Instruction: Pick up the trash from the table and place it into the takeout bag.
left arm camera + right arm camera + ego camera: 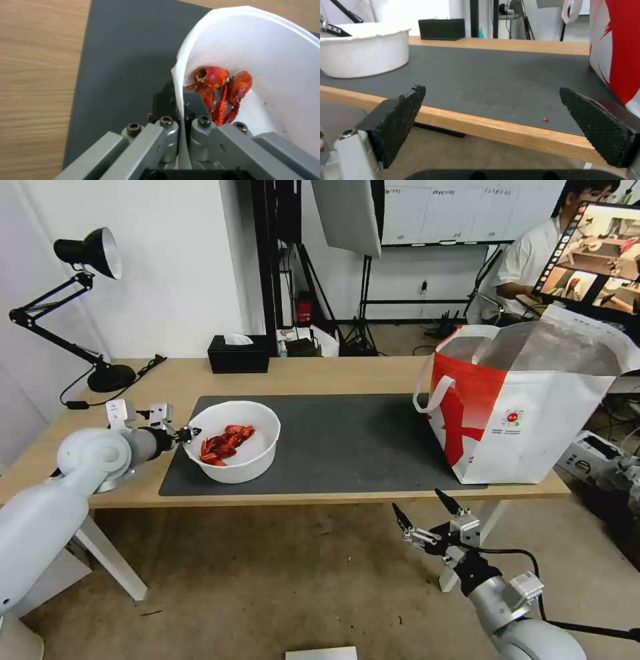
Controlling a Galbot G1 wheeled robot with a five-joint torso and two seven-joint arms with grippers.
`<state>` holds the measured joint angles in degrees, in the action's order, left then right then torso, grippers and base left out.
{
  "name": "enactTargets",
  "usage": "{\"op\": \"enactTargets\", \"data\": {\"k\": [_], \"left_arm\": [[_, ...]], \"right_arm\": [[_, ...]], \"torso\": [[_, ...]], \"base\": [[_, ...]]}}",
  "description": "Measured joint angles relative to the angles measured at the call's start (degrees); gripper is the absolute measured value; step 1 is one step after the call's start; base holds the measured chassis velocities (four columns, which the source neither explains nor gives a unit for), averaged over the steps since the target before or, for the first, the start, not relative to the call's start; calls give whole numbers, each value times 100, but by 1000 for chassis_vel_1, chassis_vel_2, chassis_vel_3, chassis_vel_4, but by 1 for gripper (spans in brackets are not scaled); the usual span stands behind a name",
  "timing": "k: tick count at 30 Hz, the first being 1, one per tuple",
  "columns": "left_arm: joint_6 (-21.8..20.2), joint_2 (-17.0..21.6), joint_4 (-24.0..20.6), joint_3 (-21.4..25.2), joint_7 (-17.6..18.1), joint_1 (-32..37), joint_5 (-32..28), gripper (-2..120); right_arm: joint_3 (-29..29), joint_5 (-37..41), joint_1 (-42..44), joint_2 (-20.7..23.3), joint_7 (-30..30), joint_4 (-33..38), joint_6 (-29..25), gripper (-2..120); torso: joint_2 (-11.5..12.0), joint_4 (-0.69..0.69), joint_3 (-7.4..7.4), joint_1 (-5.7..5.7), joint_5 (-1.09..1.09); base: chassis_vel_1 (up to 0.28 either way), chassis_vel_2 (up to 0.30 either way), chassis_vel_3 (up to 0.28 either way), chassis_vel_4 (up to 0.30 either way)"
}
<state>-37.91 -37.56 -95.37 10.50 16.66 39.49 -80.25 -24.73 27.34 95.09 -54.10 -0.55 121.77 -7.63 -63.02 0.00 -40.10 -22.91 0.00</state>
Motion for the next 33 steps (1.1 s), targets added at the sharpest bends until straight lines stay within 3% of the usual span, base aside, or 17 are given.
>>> {"op": "enactTargets", "data": {"k": [8,19,26,33], "left_arm": [[153,-26,-21,45,-130,38,2,0],[997,-87,-311,-95,-630,-583,430,0],[1073,-308,-908,-460,-286,-1413,70,0],[1056,-776,-921,-968,35,-2194,-116,0]], "right_arm": [[0,0,0,0,0,0,0,100],[0,0,0,0,0,0,0,100],[0,0,0,0,0,0,0,100],[0,0,0,0,0,0,0,100]], "torso": [[0,0,0,0,0],[0,0,0,0,0],[0,0,0,0,1],[0,0,0,0,3]], "base": [[0,0,0,0],[0,0,0,0],[0,0,0,0],[0,0,0,0]]}}
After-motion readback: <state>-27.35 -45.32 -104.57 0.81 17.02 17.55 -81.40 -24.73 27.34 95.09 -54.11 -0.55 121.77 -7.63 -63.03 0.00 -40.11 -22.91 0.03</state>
